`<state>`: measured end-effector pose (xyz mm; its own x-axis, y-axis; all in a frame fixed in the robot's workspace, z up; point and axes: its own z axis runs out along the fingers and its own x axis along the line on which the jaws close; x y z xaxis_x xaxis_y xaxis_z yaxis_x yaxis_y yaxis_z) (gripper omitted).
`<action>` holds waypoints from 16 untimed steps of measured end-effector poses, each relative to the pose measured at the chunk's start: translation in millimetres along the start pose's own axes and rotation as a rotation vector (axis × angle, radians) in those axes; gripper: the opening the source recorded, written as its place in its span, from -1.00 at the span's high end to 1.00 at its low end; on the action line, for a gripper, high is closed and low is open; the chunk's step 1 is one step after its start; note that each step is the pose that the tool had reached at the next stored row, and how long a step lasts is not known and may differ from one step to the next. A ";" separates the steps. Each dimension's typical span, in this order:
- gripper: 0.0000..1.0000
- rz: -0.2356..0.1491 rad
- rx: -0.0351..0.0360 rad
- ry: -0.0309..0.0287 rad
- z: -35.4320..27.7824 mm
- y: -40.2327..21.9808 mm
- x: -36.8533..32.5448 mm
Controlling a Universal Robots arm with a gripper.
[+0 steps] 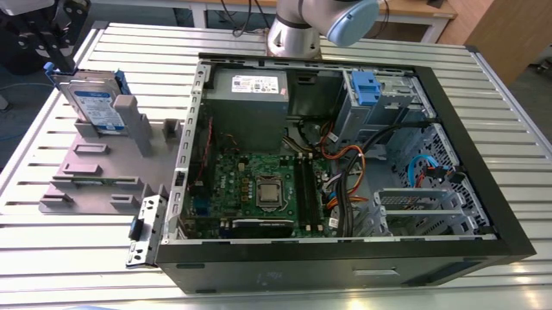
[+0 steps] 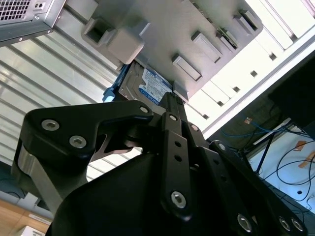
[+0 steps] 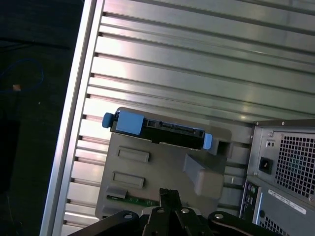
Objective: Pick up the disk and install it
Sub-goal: 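Pick up the disk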
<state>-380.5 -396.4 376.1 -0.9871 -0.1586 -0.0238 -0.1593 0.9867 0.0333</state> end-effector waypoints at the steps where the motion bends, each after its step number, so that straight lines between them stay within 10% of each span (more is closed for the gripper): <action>1: 0.79 -0.001 0.0000 0.0000 0.0 0.0 0.0; 16: 0.79 -0.019 -0.0004 0.0006 0.0 0.0 0.0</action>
<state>-380.5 -396.4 376.1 -0.9839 -0.1771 -0.0238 -0.1778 0.9835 0.0332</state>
